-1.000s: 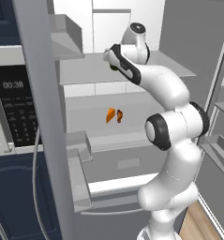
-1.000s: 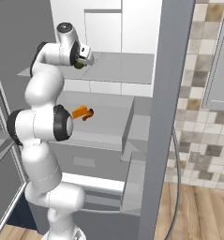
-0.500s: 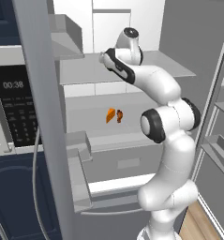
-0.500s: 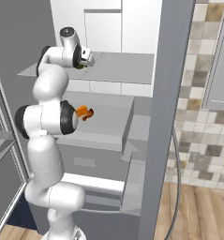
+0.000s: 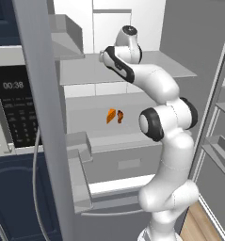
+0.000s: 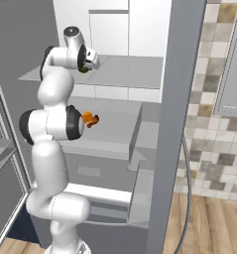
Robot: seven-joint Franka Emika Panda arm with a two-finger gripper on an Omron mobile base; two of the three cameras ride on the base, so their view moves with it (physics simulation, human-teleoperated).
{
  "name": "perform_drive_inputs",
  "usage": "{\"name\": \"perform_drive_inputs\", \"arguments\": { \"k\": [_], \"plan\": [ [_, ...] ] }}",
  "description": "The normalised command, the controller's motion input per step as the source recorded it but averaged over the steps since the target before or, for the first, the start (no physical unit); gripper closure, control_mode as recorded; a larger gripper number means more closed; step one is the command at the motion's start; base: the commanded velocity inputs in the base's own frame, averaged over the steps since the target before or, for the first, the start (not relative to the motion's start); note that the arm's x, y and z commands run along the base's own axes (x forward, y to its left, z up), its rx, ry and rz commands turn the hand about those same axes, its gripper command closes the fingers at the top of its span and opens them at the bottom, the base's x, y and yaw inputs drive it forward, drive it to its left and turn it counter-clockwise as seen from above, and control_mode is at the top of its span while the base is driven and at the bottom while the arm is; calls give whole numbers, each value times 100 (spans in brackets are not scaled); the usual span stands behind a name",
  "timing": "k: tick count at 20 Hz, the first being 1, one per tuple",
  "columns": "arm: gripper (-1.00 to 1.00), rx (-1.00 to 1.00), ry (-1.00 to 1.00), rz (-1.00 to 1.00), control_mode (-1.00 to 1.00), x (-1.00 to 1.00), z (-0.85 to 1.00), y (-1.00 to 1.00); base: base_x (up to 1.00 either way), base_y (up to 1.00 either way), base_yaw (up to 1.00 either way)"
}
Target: Take the cheese, chicken drumstick, and lime from the fridge and place them on the plate on the dining counter to create an appetizer plate.
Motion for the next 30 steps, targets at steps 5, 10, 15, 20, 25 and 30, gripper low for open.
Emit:
{"name": "perform_drive_inputs", "arguments": {
  "k": [5,10,15,20,25,30],
  "plan": [
    [100,-2,4,0,-100,0,-49,0,0,0,0],
    [100,0,-6,0,-100,-33,-24,-20,0,0,0],
    [100,0,-21,0,-100,-81,-20,-39,0,0,0],
    [100,0,-19,0,-100,-98,-6,-26,0,0,0],
    [100,0,-10,0,-100,-85,-2,-15,0,0,0],
    [100,0,-1,0,100,-30,-2,-3,-50,-3,0]
  ]
}}
